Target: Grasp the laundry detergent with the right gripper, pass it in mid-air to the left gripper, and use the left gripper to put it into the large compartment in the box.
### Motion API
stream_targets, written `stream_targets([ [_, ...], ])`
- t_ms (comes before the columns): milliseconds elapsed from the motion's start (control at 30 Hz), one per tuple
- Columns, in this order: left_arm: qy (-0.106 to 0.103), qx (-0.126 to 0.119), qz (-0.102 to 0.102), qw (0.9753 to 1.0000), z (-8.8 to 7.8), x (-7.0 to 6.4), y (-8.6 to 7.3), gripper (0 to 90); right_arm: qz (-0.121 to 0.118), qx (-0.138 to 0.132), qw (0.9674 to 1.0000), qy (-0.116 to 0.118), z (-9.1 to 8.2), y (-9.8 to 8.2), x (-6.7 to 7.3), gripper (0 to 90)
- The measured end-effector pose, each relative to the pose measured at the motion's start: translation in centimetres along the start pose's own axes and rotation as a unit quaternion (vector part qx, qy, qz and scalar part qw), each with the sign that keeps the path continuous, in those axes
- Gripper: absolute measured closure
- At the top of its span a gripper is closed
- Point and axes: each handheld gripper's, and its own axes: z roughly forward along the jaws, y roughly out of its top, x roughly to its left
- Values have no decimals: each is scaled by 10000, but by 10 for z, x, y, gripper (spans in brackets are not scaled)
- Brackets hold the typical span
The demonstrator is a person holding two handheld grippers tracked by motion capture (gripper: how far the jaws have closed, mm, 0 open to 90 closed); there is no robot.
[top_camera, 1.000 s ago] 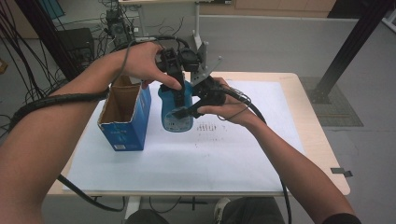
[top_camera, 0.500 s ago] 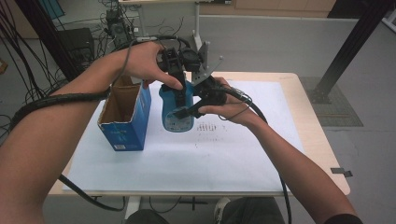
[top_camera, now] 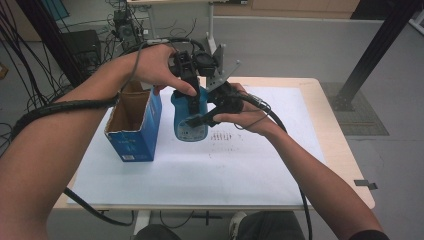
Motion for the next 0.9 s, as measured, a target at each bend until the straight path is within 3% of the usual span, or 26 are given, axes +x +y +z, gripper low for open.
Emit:
stream_targets([
  [233,23,-12,13,10000,-1,-1,2,341,48,-30,10000,-17,-2,-1,1,386],
  [433,70,10,-31,10000,-4,0,1,341,223,171,9995,-111,-3,-9,4,228],
  [533,113,37,-163,9998,-7,1,-2,341,295,274,9990,-186,-8,-14,4,149],
  [633,163,70,-243,9995,-10,4,-4,342,604,384,9971,-272,-17,-21,3,59],
  [700,201,53,-365,9991,-12,6,-6,341,598,514,9961,-404,-23,-25,2,35],
  [900,180,76,-701,9973,-17,12,-13,343,944,638,9910,-700,-49,-41,1,5],
])
